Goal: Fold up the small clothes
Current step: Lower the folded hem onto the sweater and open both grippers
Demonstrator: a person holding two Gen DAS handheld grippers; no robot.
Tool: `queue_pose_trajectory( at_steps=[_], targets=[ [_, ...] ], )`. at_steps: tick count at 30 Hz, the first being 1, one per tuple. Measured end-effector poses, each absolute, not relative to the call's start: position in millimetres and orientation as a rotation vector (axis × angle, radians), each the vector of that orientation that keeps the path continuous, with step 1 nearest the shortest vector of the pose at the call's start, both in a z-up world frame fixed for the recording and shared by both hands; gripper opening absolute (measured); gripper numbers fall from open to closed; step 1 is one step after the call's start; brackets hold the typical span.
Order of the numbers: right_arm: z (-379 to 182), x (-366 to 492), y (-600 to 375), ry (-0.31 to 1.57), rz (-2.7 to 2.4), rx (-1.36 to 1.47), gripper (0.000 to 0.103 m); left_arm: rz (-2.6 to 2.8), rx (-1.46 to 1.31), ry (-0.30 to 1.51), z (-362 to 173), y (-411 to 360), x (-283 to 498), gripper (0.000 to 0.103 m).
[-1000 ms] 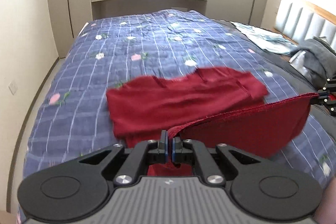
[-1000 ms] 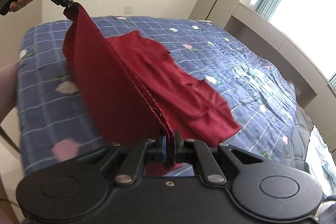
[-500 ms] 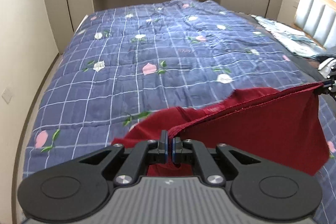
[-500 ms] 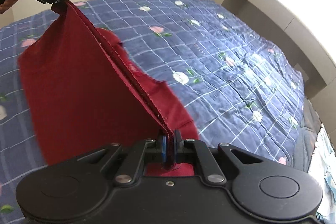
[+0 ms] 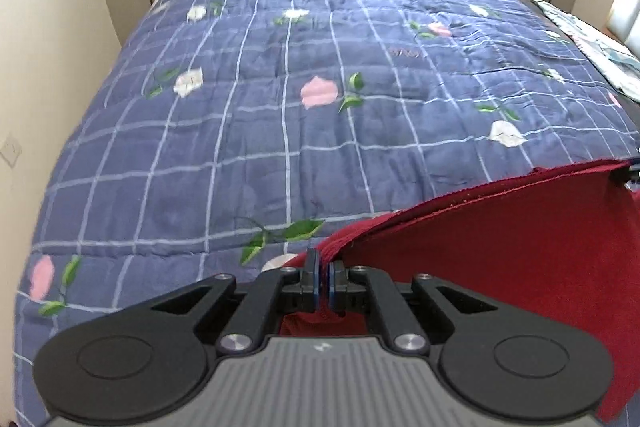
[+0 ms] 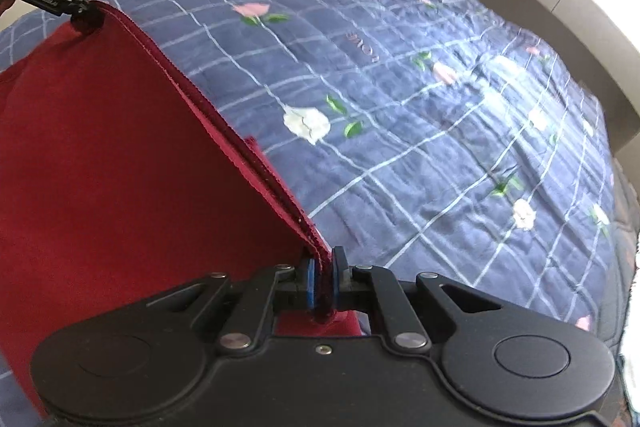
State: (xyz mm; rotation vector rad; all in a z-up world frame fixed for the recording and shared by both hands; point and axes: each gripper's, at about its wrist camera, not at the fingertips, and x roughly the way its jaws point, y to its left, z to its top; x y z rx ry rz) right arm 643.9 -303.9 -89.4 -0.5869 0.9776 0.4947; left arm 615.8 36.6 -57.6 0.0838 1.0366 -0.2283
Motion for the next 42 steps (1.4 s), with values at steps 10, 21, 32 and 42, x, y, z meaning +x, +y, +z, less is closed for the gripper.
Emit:
queue_pose_trajectory(
  at_steps=[10,21,32,42],
  targets=[
    [-104.9,648.9,-322.8,0.951,0.411,-0.454,0.038,-0.165,-0.028,1.049,-76.9,45.3,620.1,0.035],
    [-110.8,620.3,-344.3,0.756,0.177,-0.399,0.101,0.004,-0.092,0.891,-60.2,45.4,590.2,0.103],
    [-116.7,617.0,-331.5,0.649,0.087,-0.404,0.102,0.137,0.027,0.841,-94.5,29.4,583.8,0.103],
    [-124.6,612.3,-339.9,0.612,0.031,-0.418,0.102,0.166,-0.162,0.854,-111.1,58.1,594.1,0.103]
  ],
)
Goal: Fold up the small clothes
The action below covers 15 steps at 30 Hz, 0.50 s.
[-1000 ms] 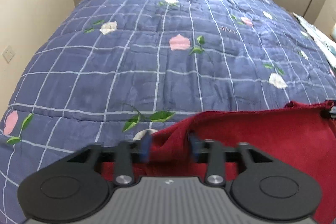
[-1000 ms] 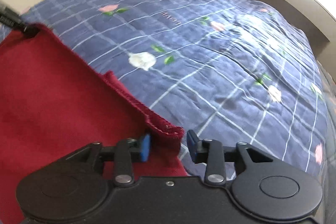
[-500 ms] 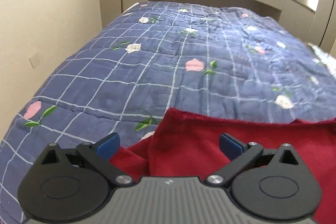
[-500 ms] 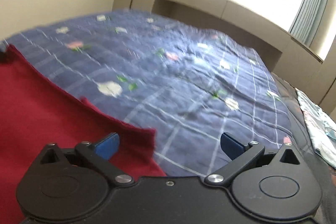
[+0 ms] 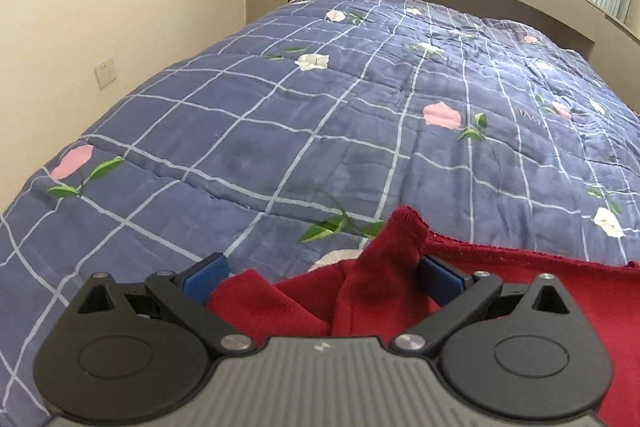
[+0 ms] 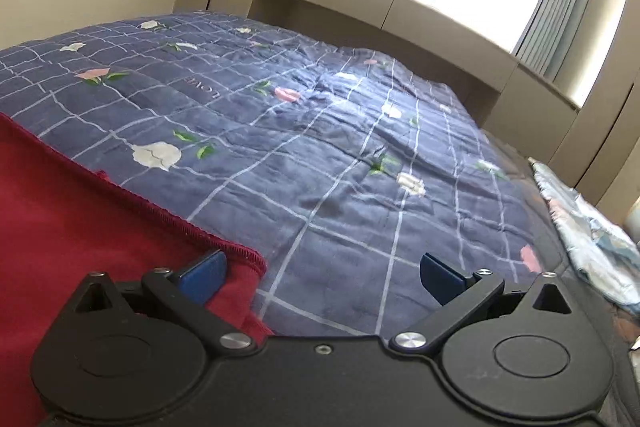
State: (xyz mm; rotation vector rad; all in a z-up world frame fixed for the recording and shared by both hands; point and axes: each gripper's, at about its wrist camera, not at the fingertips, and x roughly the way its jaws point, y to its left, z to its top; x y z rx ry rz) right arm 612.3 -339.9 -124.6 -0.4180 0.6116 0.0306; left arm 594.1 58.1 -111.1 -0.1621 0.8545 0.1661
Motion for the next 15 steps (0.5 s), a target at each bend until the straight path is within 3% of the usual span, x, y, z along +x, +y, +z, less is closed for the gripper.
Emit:
queue_pose_trajectory(
  at_steps=[8,15],
  targets=[
    [-84.0,537.1,-312.9,0.516,0.08,-0.331,0.102,0.176,-0.099,0.799,-70.3,26.1,542.4,0.103],
    [-92.1,467.1,-284.5,0.555,0.059,-0.348,0.102,0.135,-0.1,0.782,-50.7,-5.4,487.3,0.103]
  ],
)
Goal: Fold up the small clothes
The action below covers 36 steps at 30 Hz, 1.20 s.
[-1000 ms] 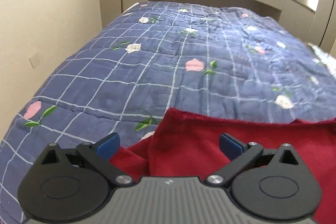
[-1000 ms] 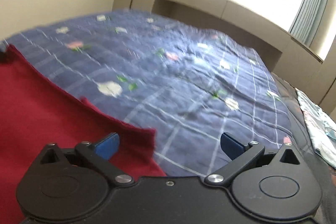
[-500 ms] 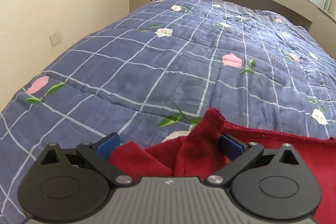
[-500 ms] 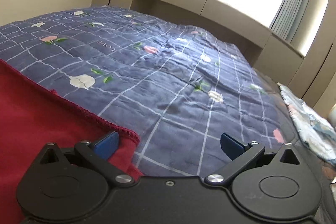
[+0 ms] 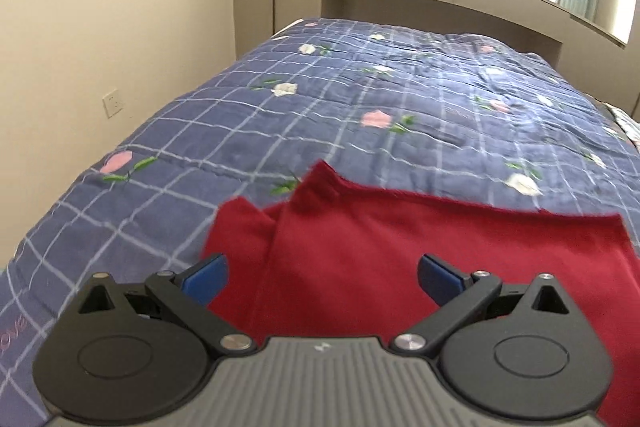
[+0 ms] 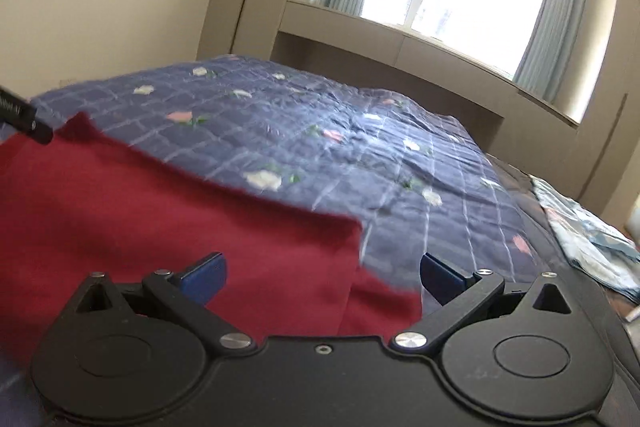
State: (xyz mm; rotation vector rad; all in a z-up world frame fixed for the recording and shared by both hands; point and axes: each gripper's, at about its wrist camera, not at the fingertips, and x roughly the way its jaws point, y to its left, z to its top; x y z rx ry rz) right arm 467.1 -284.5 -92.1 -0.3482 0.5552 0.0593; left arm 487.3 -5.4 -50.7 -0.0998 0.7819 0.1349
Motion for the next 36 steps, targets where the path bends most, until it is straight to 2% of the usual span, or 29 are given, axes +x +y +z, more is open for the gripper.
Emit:
queue_pose_trajectory(
  at_steps=[9,20,23,24,28,30,33,35,36],
  targets=[
    [-122.0,428.1,-309.6,0.63,-0.13,-0.335,0.102,0.132,-0.038,0.806,-60.5,-20.3,466.1,0.103],
    [-93.2,436.4,-319.3,0.527,0.011,-0.085,0.102,0.143,-0.076,0.794,-64.7,-3.9,451.9,0.103],
    [-90.6,453.8,-314.7,0.535,0.073,-0.05,0.094,0.177,-0.076,0.779,-64.1,4.3,446.1,0.103],
    [-92.4,461.4,-313.2,0.544,0.096,-0.038,0.088,0.194,-0.079,0.778,-64.1,8.0,445.7,0.103],
    [-104.0,490.7,-314.9,0.613,0.078,0.001,0.054,0.229,-0.11,0.795,-65.3,23.1,443.8,0.103],
    [-113.6,505.0,-320.6,0.68,0.064,0.054,0.048,0.238,-0.122,0.803,-66.2,29.2,443.3,0.103],
    [-119.9,509.2,-329.3,0.694,0.061,0.141,0.048,0.249,-0.13,0.809,-66.9,35.5,442.2,0.103],
    [-118.1,507.0,-330.7,0.685,0.057,0.155,0.035,0.251,-0.132,0.806,-66.7,38.1,440.5,0.103],
    [-118.0,506.4,-332.5,0.684,0.051,0.157,0.018,0.252,-0.134,0.806,-66.9,39.2,440.1,0.103]
  ],
)
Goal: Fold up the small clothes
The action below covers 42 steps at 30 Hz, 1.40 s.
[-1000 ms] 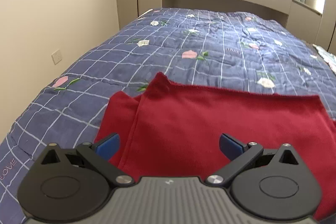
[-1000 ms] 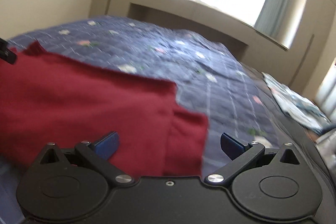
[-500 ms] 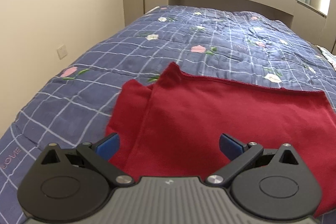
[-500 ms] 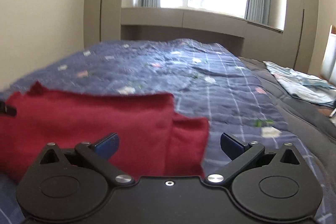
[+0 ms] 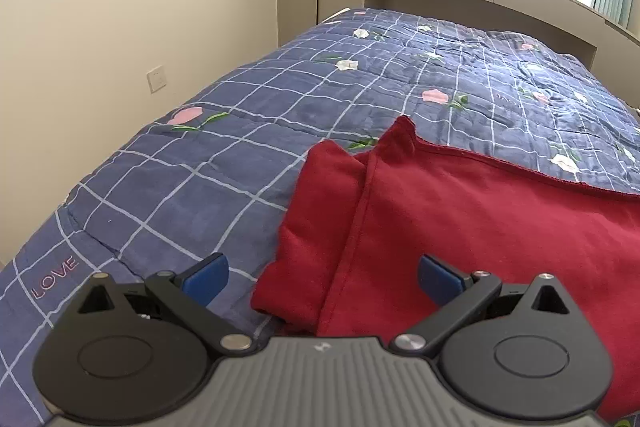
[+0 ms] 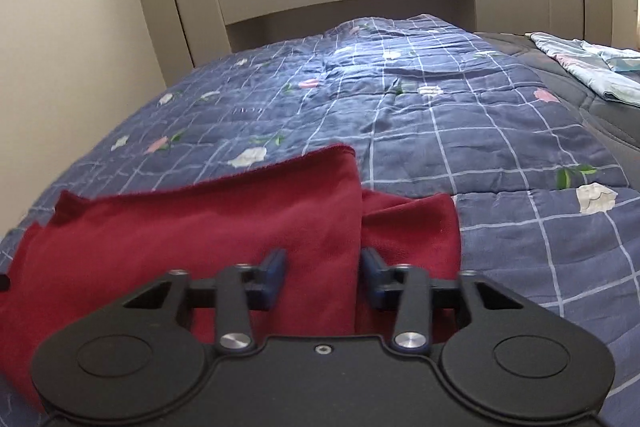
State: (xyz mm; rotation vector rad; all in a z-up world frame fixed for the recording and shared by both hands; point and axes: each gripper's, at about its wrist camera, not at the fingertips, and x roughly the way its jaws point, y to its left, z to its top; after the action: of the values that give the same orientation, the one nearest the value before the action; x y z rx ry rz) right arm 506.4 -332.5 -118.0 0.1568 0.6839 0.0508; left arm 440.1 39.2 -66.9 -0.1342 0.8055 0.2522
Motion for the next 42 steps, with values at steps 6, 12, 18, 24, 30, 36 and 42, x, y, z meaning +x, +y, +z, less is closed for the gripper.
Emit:
queue_pose_trajectory(
  at_steps=[6,12,18,24,30,36,42],
  targets=[
    [-111.2,496.0,-341.7,0.643,0.032,0.166,0.004,0.264,-0.175,0.807,-65.8,48.5,436.0,0.103],
    [-108.3,484.9,-345.2,0.629,-0.003,0.143,0.003,0.28,-0.202,0.802,-65.6,59.8,434.3,0.103],
    [-119.0,487.8,-338.4,0.663,-0.006,0.079,0.013,0.323,-0.208,0.858,-77.3,69.2,438.2,0.103],
    [-103.9,469.3,-321.1,0.597,-0.01,-0.038,0.074,0.322,-0.218,0.874,-80.6,70.3,430.2,0.103],
    [-109.4,432.9,-294.9,0.623,-0.021,-0.187,0.097,0.323,-0.234,0.909,-85.5,68.6,422.4,0.103],
    [-134.6,408.4,-295.9,0.665,-0.144,-0.278,0.102,0.34,-0.283,0.957,-89.3,71.7,414.9,0.103],
    [-124.6,391.8,-290.4,0.624,-0.173,-0.26,0.102,0.345,-0.296,0.956,-77.4,71.2,411.9,0.103]
  ],
)
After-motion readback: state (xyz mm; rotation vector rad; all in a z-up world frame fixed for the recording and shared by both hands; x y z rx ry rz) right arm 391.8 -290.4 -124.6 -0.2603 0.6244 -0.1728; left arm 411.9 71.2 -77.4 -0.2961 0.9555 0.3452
